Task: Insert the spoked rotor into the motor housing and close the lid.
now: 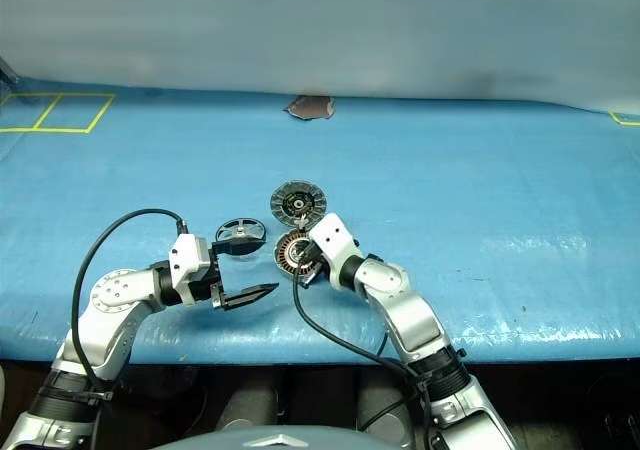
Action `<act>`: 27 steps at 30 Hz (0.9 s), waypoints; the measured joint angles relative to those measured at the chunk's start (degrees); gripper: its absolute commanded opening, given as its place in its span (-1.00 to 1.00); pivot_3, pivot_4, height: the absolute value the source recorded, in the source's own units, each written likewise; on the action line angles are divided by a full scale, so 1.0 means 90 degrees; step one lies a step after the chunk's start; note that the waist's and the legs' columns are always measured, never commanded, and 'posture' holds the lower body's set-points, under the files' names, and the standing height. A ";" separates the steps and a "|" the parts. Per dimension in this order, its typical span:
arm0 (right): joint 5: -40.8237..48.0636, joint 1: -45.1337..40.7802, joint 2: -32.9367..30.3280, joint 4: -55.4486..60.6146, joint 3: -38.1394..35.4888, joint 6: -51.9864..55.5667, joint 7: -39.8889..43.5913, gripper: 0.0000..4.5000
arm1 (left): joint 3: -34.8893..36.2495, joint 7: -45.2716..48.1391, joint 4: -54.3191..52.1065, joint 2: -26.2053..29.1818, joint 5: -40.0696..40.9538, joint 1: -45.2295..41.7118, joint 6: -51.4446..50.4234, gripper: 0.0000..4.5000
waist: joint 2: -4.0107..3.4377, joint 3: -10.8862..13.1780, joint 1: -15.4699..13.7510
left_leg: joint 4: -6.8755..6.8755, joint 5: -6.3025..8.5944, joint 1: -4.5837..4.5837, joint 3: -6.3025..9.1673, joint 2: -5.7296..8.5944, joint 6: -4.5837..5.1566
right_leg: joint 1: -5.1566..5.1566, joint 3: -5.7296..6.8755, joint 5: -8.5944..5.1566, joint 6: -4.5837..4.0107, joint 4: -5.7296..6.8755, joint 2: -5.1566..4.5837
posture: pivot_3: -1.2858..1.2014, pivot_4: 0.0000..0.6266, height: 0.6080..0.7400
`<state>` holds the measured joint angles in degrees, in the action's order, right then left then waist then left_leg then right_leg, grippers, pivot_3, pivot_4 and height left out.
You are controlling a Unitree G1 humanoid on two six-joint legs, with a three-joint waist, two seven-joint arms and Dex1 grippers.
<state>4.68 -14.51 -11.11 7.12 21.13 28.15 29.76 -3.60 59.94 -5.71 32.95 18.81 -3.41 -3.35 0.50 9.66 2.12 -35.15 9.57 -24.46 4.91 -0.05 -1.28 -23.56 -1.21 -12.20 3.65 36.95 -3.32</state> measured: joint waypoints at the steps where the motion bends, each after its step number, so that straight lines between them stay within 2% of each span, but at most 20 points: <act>1: -0.0033 -0.0002 -0.0036 0.0026 0.0050 -0.0002 0.0013 -0.99 | 0.0000 -0.0003 0.0000 -0.0001 -0.0006 0.0000 0.0000 1.00 | 0.0000 0.0000 0.0000 | 0.0000 0.0000 0.0000 0.0000 0.0000 0.0000 | 0.0000 0.0000 0.0000 0.0000 0.0000 0.0000 | 0.03 -0.52 1.00; 27: -0.0237 -0.0078 -0.0045 -0.0048 0.0275 0.0250 -0.0070 -0.99 | 0.0001 -0.0125 0.0000 -0.0009 -0.0020 0.0039 -0.0002 1.00 | 0.0001 -0.0053 0.0000 | 0.0009 0.0007 0.0060 -0.0012 -0.0012 -0.0009 | 0.0015 0.0000 -0.0003 -0.0002 -0.0006 -0.0010 | 0.03 -0.52 1.00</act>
<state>2.54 -15.21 -11.52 6.69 23.61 30.40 29.13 -3.59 58.82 -5.72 32.87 18.63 -3.06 -3.37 0.51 9.18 2.12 -35.07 9.64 -23.92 4.80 -0.16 -1.36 -23.42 -1.21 -12.23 3.64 36.89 -3.41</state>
